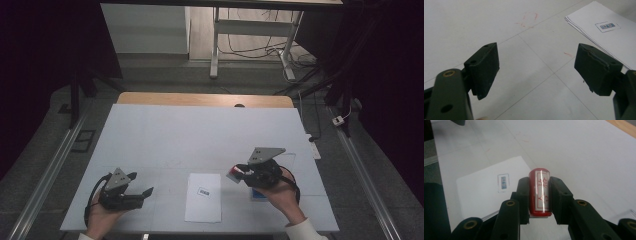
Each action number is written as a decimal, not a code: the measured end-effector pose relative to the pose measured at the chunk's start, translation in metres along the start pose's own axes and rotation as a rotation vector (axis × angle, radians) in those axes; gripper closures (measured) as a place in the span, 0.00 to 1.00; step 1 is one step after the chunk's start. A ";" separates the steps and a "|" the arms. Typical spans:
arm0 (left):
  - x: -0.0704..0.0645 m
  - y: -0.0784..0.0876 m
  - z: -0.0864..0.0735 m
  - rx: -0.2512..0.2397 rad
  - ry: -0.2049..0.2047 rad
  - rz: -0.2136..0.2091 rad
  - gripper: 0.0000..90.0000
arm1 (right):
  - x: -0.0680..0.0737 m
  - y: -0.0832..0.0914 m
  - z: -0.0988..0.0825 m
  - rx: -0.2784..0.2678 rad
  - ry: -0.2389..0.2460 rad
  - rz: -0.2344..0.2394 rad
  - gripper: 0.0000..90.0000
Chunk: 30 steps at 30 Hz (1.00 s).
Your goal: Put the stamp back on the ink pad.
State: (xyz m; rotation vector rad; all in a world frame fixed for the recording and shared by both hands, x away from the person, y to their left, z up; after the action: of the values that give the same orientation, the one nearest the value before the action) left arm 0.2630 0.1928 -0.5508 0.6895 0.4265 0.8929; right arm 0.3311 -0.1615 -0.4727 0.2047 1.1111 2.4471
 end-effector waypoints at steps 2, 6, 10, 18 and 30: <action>-0.001 0.001 0.000 -0.001 -0.001 -0.002 0.22 | -0.003 0.005 -0.004 -0.009 -0.016 -0.004 0.78; 0.000 0.001 -0.001 -0.004 0.002 -0.004 0.22 | -0.012 0.012 -0.010 -0.014 -0.041 -0.012 0.78; 0.000 0.001 0.000 -0.005 0.004 -0.009 0.22 | -0.016 0.017 -0.019 -0.004 -0.051 -0.025 0.78; -0.002 -0.001 0.001 -0.002 -0.001 -0.010 0.22 | -0.025 0.030 -0.038 0.006 -0.091 -0.069 0.78; -0.003 -0.004 0.002 0.003 -0.007 -0.019 0.22 | -0.038 0.044 -0.059 0.027 -0.129 -0.119 0.78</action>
State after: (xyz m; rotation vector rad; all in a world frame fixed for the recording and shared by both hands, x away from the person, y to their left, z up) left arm 0.2647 0.1878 -0.5520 0.6900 0.4276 0.8719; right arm 0.3321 -0.2439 -0.4770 0.2923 1.0695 2.2815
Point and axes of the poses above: each handheld gripper's, and its own axes: y roughly backward along the jaws, z roughly out of its top, x roughly to its left, the point moved 6 cm from there along -y, roughly forward along the jaws, and after that the axes turned 6 degrees about x, right-handed, at the moved point
